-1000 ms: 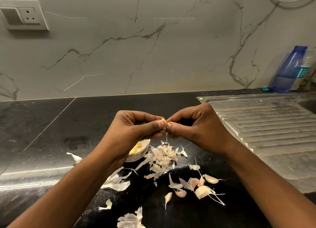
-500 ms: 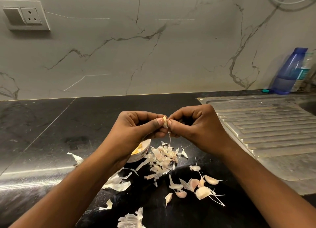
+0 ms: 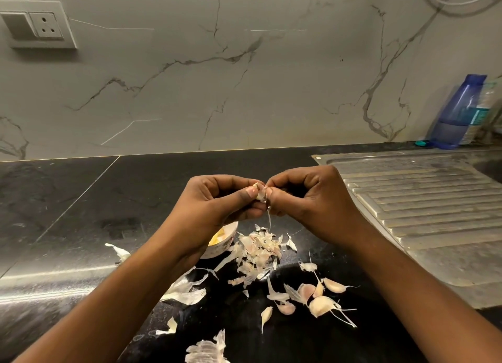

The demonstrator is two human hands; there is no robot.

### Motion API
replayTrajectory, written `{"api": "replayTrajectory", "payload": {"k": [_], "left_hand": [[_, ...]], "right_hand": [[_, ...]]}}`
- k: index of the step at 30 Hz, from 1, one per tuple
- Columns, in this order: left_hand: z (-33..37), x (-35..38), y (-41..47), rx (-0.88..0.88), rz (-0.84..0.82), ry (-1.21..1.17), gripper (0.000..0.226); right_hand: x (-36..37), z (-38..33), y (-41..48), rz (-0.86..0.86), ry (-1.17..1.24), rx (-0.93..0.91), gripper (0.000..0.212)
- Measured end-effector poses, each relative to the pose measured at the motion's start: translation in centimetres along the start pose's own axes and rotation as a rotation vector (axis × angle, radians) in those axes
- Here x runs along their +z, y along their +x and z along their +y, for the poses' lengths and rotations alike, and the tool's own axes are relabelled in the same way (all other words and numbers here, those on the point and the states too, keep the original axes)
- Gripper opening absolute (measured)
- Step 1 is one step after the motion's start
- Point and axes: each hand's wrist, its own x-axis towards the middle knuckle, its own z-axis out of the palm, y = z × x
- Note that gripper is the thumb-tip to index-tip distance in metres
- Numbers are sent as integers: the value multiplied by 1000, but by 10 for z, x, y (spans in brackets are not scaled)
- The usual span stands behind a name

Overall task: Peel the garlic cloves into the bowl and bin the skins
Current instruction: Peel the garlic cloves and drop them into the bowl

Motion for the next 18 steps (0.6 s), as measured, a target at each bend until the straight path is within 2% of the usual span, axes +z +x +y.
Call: {"api": "replayTrajectory", "payload": {"k": [9,14,18], "left_hand": [[2,-4,3,-4,58,-72,22],[1,-3,2,24,53,-55,32],[0,-2,2,74,41,0,35]], "right_hand": [[-8,1,2,78,57,38,8],[-10,3,2,-11,65,72,5],[-7,3,2,-63,112,106,11]]}}
